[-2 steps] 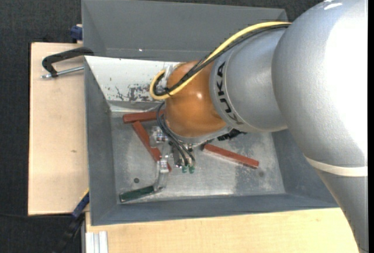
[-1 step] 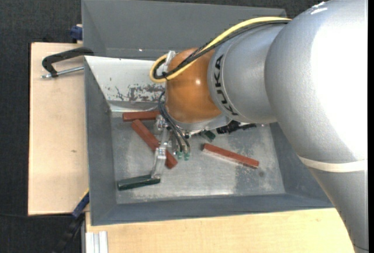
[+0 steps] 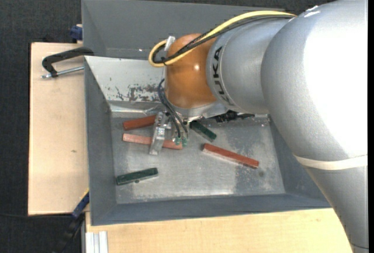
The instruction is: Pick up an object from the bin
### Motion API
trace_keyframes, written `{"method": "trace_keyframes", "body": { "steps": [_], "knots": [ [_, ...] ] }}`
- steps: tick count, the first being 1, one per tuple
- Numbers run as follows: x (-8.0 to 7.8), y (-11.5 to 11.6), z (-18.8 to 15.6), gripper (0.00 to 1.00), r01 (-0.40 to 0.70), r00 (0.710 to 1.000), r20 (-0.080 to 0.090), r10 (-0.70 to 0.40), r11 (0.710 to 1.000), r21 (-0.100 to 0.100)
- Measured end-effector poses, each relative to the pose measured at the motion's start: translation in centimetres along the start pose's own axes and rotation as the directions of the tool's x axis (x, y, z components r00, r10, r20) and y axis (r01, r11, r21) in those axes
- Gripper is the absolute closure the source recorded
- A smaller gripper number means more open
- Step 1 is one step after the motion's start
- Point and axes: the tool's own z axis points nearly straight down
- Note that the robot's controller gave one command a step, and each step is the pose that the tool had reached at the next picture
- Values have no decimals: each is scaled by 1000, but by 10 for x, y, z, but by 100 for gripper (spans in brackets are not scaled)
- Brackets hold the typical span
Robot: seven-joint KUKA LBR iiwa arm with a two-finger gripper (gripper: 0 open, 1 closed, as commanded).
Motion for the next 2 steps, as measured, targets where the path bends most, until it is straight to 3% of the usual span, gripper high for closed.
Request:
{"method": "trace_keyframes", "body": {
  "steps": [1, 2],
  "knots": [
    [3, -1, 0, 100, -4, 1000, 0, 4, 1000, 0],
    [21, -27, -200, 100, -56, 998, 1, 56, 998, 0]
  ]
}}
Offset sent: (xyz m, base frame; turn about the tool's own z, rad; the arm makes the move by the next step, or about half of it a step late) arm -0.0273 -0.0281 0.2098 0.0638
